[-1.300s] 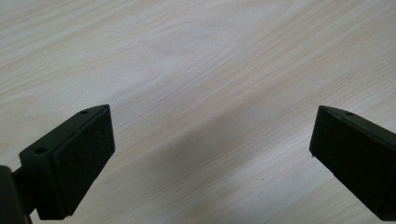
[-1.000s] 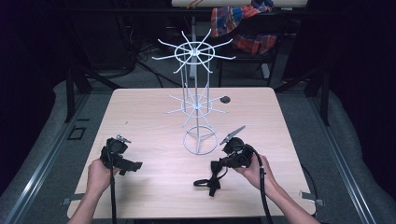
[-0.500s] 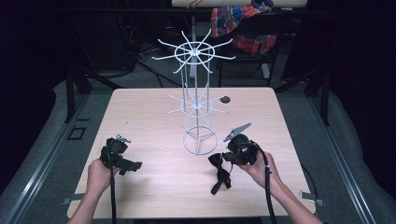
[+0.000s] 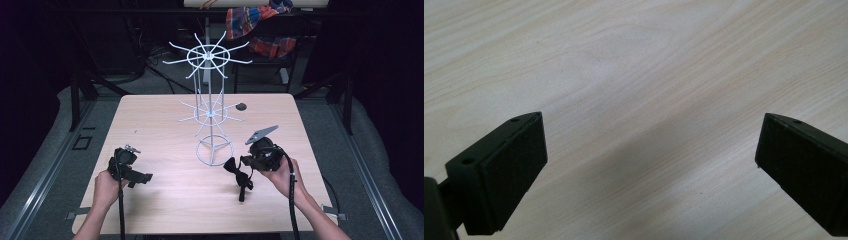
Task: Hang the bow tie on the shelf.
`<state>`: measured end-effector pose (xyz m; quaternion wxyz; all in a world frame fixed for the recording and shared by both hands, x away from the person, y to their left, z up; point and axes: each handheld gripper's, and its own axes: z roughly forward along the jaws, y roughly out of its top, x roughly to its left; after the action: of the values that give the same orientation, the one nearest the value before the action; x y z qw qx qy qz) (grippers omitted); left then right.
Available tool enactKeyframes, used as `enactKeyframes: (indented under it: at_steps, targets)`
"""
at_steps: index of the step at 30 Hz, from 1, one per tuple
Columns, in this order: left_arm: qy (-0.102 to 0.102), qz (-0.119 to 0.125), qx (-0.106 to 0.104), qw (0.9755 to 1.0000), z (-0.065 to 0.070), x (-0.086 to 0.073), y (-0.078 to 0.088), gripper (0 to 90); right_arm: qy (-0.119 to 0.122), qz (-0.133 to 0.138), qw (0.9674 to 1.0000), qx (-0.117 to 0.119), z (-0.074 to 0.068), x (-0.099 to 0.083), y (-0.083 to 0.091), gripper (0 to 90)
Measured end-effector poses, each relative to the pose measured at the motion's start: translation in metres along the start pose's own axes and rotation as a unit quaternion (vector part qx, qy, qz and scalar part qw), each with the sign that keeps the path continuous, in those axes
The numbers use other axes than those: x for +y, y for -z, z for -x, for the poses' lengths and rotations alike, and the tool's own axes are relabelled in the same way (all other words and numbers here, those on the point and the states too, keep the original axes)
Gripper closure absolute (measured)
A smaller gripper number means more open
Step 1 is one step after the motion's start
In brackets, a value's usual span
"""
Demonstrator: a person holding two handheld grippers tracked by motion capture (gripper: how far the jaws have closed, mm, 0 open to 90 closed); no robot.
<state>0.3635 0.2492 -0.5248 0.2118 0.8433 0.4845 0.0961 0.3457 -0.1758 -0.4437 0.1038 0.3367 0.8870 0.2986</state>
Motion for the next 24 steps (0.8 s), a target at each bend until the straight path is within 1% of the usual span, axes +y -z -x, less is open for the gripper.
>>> enactKeyframes:
  at_steps: [5,6,8,9,11,13,14,17,23,24]
  targets:
    - [0.001,0.000,0.003,1.0000,0.000,0.000,0.000,0.2,0.001,0.002,1.0000,0.000,-0.001,0.006,0.003,89.4]
    - [-0.001,0.000,0.004,1.0000,0.000,0.000,0.000,0.1,0.005,0.008,1.0000,0.000,-0.002,0.009,0.003,89.5]
    - [-0.001,0.001,0.004,1.0000,0.000,0.000,0.001,0.2,0.006,0.006,1.0000,0.000,-0.003,0.010,0.004,89.5]
    - [-0.001,0.001,0.004,1.0000,0.000,0.000,0.001,0.2,0.008,0.009,0.9999,-0.001,-0.003,0.011,0.004,89.5]
    - [0.001,0.001,0.004,1.0000,0.000,0.000,0.000,0.1,0.008,0.008,0.9999,-0.002,-0.003,0.012,0.006,89.5]
    - [0.002,0.002,0.004,1.0000,0.000,0.000,0.001,0.1,0.005,0.014,0.9999,-0.003,-0.002,0.013,0.007,89.5]
    - [0.002,0.002,0.004,1.0000,0.000,0.000,0.001,0.1,0.005,0.012,0.9999,-0.004,-0.001,0.014,0.008,89.5]
    - [0.001,0.002,0.004,1.0000,0.000,0.000,0.001,0.1,0.004,0.021,0.9998,-0.005,-0.001,0.016,0.010,89.5]
    - [0.004,0.005,0.003,1.0000,0.000,-0.001,0.001,0.1,0.008,0.029,0.9995,-0.005,0.000,0.023,0.013,89.6]
    - [0.005,0.005,0.003,1.0000,0.000,-0.001,0.001,0.1,0.009,0.027,0.9996,-0.005,-0.001,0.025,0.014,89.6]
